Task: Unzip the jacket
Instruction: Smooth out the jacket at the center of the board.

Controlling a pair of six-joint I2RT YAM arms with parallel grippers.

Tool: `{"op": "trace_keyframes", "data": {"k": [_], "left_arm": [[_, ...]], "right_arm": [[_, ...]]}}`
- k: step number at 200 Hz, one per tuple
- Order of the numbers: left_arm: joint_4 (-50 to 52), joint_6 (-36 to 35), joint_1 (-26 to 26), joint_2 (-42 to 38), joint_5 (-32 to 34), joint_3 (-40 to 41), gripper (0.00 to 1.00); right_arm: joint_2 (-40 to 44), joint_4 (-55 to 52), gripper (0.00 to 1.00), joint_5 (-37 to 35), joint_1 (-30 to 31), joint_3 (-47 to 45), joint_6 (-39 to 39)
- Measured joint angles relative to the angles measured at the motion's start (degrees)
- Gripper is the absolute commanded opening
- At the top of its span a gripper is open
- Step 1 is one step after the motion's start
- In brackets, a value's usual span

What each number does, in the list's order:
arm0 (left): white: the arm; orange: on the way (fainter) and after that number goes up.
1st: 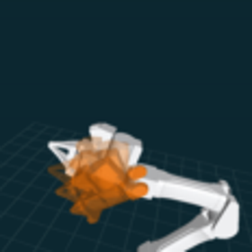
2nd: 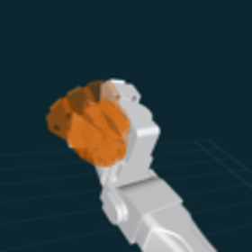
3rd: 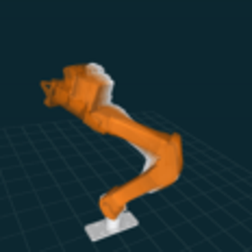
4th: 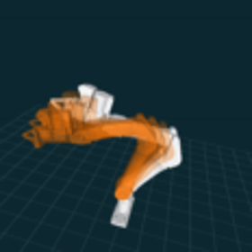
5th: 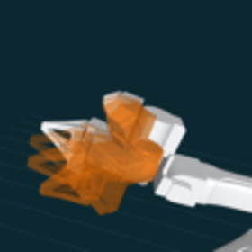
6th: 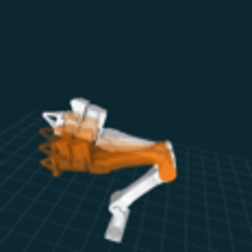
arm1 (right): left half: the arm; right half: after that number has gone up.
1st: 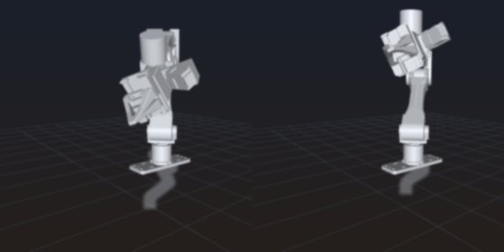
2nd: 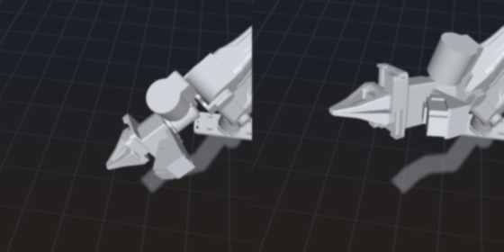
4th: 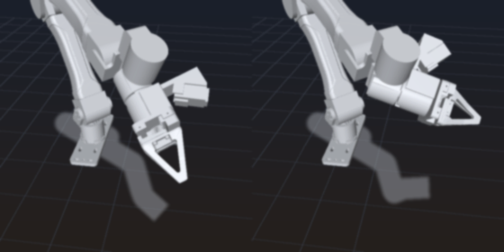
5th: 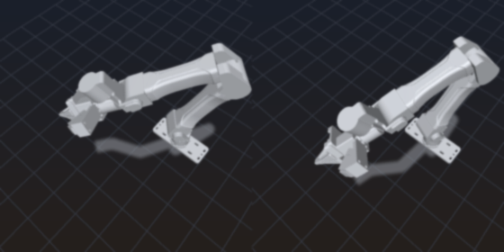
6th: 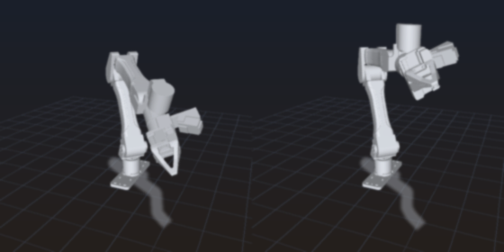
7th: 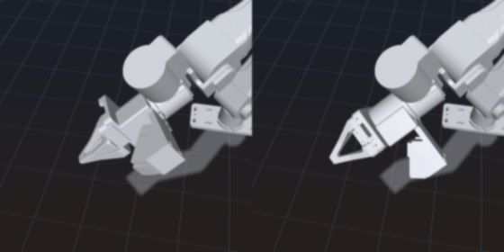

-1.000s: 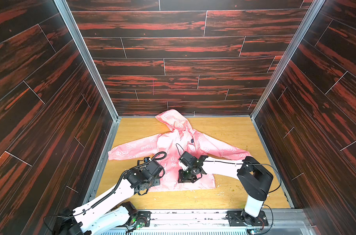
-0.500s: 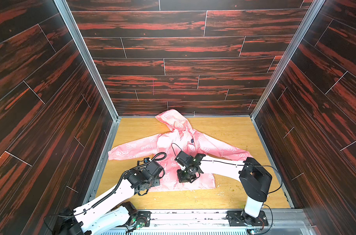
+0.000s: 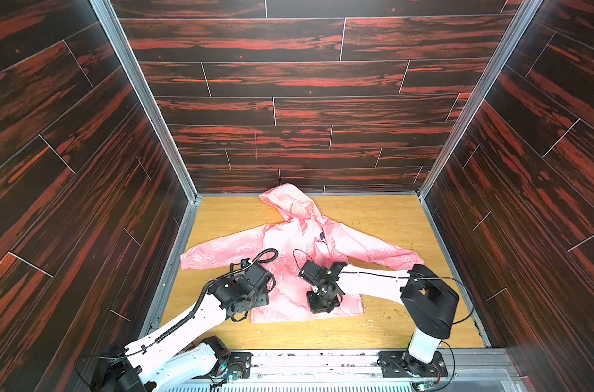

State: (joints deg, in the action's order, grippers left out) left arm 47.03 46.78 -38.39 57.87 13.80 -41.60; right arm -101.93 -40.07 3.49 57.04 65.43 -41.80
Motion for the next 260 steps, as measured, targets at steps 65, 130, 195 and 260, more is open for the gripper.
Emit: {"op": "trace_keyframes", "data": {"k": [65, 130, 195, 260], "left_arm": [[-0.63, -7.50, 14.01, 10.08, -1.53, -8.70, 0.80], [-4.63, -16.11, 27.06, 41.31, -7.78, -32.83, 0.67], [-6.58, -16.70, 34.27, 60.43, -13.22, -43.41, 0.11], [-14.69, -15.10, 44.26, 51.21, -14.78, -28.22, 0.02]], "right_arm": [[2.95, -0.39, 0.27, 1.57, -18.80, 17.53, 10.75], [-17.46, 1.33, 0.23, -0.11, -30.75, 36.85, 18.32], [-35.80, -2.38, 0.20, 5.03, -31.52, 57.86, 20.17], [-40.19, -1.84, 0.27, 4.37, -31.47, 55.63, 21.59]]}}
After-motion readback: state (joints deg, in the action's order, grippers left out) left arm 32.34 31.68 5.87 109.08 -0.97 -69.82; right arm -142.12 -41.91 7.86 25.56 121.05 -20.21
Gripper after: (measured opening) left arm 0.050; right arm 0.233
